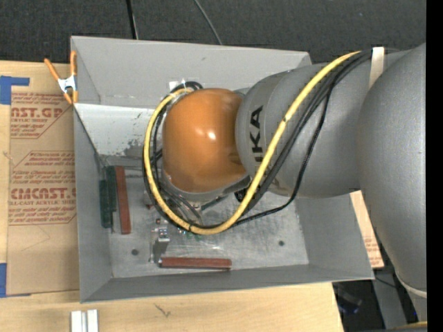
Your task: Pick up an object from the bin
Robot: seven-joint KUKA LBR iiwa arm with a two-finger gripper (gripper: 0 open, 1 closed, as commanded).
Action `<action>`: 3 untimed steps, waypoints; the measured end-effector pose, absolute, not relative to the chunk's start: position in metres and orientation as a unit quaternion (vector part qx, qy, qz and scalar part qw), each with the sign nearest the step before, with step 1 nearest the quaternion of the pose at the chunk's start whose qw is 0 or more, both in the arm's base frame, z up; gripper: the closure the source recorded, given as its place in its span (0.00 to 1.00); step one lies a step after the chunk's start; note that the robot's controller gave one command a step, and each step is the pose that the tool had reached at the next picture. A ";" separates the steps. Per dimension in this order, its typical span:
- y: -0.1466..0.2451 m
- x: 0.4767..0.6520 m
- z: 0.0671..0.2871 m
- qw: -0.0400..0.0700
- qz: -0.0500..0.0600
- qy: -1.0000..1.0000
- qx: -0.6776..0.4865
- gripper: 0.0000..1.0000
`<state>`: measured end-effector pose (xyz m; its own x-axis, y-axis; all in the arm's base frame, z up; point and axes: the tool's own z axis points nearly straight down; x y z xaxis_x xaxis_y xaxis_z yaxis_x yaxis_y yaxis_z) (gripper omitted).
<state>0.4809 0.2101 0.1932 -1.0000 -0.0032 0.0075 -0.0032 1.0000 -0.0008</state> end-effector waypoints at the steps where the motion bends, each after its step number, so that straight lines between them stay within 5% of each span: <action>1: 0.209 0.483 0.198 0.000 -0.001 -1.000 0.000 0.00; 2: 0.190 0.482 0.172 -0.003 -0.002 -0.999 0.048 0.00; 3: 0.156 0.485 0.072 0.000 -0.002 -0.999 0.046 1.00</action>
Offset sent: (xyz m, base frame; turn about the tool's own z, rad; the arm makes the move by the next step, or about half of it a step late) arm -0.0007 -0.0457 -0.0510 -0.1752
